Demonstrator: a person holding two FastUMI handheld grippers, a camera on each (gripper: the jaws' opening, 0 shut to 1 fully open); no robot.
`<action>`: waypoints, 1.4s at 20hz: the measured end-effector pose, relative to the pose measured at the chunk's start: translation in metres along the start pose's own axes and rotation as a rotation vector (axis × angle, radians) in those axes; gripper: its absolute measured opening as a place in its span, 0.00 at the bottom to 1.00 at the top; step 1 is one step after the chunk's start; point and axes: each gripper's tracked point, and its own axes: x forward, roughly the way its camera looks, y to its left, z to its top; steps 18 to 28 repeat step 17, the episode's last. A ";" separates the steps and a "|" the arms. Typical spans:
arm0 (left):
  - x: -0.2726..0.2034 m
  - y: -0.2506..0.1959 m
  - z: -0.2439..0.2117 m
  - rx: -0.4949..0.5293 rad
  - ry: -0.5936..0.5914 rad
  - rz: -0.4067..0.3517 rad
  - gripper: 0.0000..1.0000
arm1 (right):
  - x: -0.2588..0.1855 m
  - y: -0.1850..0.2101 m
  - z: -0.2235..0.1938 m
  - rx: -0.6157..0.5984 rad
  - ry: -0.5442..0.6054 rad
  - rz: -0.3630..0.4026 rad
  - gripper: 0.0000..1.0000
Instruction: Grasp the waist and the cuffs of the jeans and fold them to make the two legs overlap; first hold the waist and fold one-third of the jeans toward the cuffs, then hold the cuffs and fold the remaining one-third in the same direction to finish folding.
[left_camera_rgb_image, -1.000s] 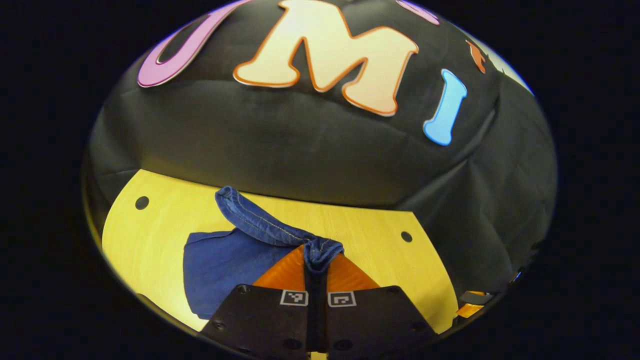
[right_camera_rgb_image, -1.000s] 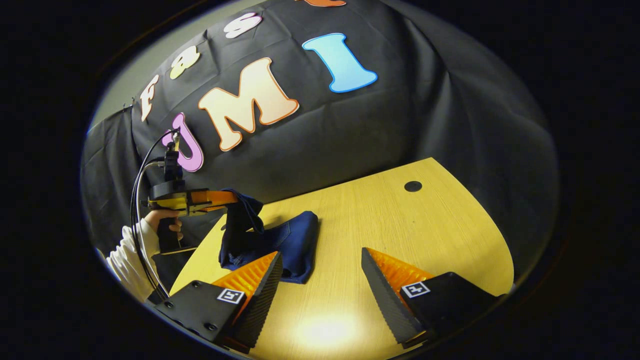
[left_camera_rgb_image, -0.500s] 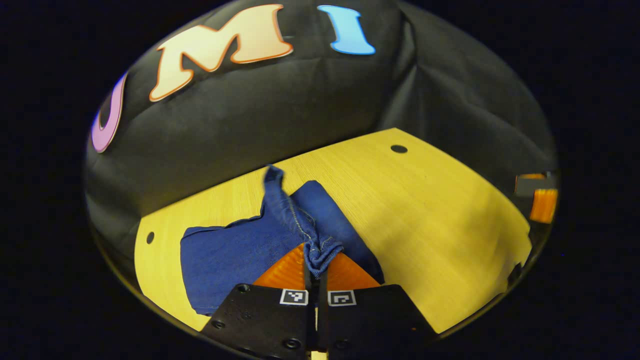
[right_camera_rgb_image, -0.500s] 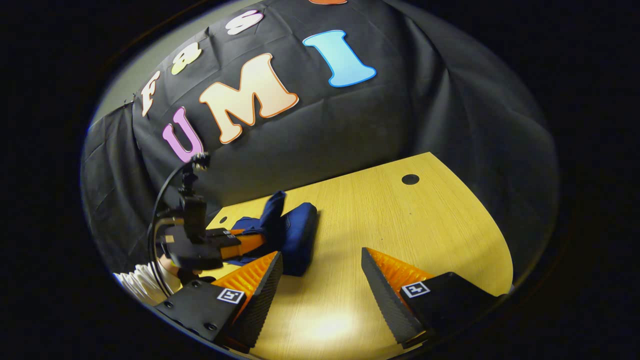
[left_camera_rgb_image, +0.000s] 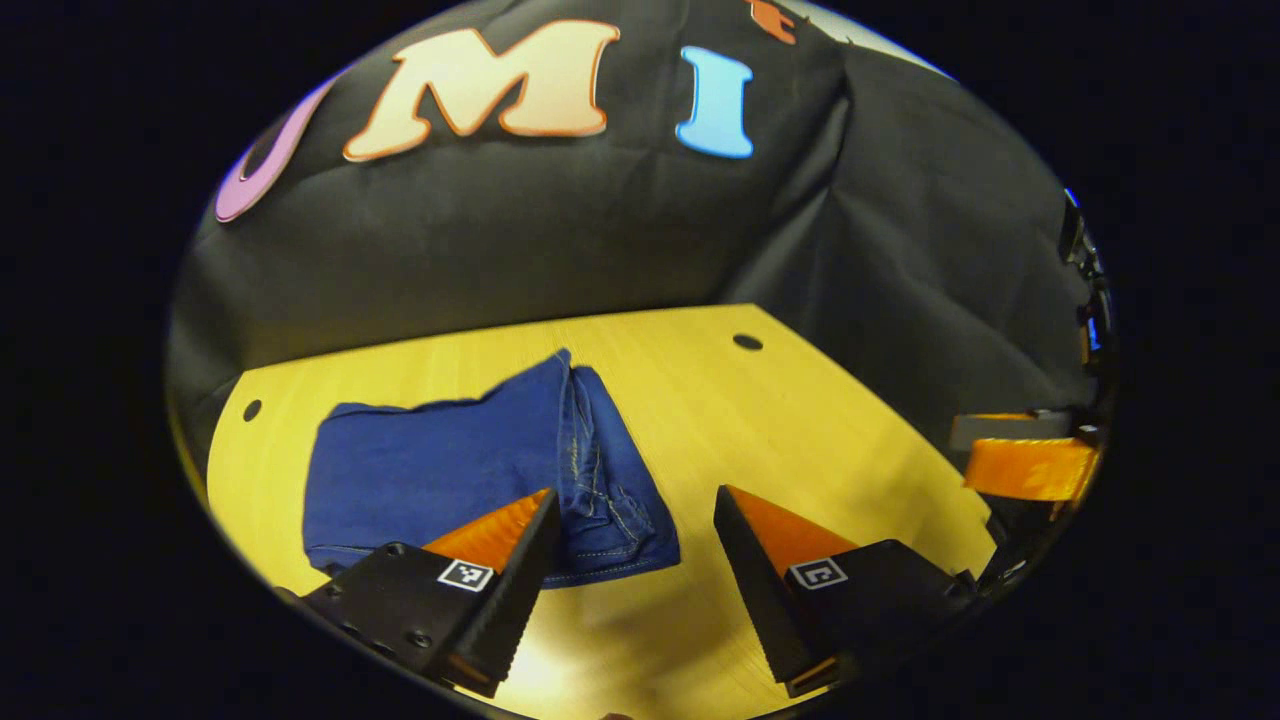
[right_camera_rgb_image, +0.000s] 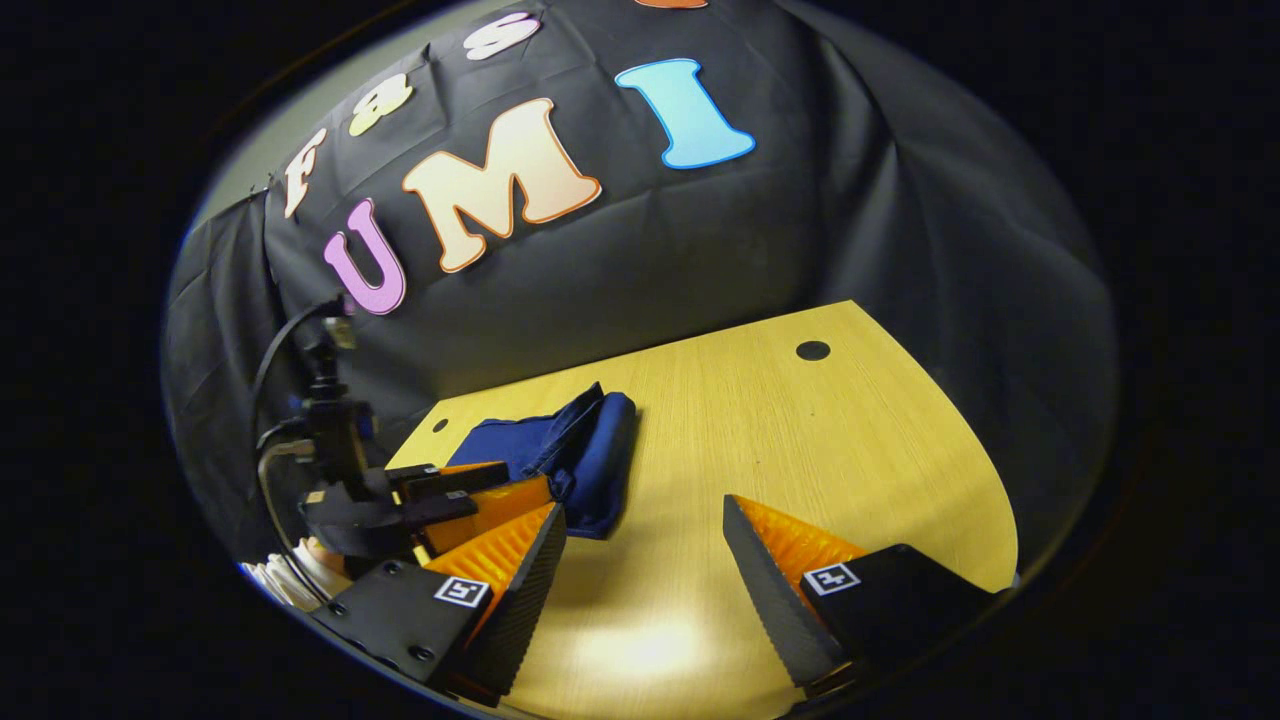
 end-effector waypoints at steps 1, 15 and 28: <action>-0.022 0.011 0.008 0.003 -0.030 0.030 0.90 | -0.001 0.005 0.000 -0.003 -0.006 -0.004 0.98; -0.152 0.132 0.019 -0.037 -0.144 0.302 0.88 | -0.003 0.070 0.009 -0.036 -0.082 -0.043 0.98; -0.148 0.120 0.013 -0.042 -0.143 0.260 0.88 | -0.005 0.073 0.013 -0.035 -0.099 -0.059 0.98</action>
